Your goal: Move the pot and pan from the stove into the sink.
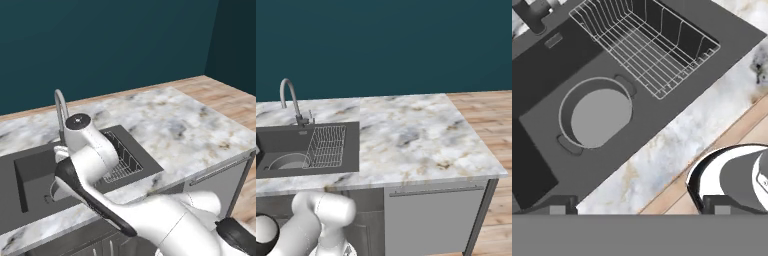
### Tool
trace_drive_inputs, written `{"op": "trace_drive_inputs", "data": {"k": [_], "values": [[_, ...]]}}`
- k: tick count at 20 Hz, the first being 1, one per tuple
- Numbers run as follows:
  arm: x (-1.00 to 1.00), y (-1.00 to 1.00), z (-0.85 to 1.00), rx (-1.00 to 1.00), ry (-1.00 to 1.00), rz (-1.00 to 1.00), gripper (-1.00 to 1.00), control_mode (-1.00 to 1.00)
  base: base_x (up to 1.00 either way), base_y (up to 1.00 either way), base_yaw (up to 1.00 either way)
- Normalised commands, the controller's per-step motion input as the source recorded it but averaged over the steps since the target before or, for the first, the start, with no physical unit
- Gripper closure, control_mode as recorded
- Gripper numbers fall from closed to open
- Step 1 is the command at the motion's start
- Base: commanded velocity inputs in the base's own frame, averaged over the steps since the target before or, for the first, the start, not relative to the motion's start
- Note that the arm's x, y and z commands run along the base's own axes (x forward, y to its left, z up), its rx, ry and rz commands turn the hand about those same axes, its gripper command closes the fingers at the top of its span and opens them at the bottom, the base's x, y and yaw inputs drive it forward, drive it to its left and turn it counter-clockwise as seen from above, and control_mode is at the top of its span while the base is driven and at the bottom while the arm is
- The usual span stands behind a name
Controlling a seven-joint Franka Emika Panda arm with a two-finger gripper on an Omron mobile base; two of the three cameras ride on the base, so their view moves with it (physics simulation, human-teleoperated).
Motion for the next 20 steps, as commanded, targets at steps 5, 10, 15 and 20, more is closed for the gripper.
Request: {"op": "trace_drive_inputs", "data": {"k": [5, 10, 15, 20], "values": [[-0.78, -0.3, 0.69, 0.0, 0.0, 0.1, -1.0, -1.0, 0.0, 0.0, 0.0], [-0.8, -0.43, 0.71, 0.01, -0.02, 0.06, -1.0, -1.0, 0.0, 0.0, 0.0], [-0.94, -0.59, 0.56, 0.05, -0.12, 0.07, -1.0, -1.0, 0.0, 0.0, 0.0], [-0.85, -0.66, 0.34, 0.07, -0.18, 0.04, -1.0, -1.0, 0.0, 0.0, 0.0]]}}
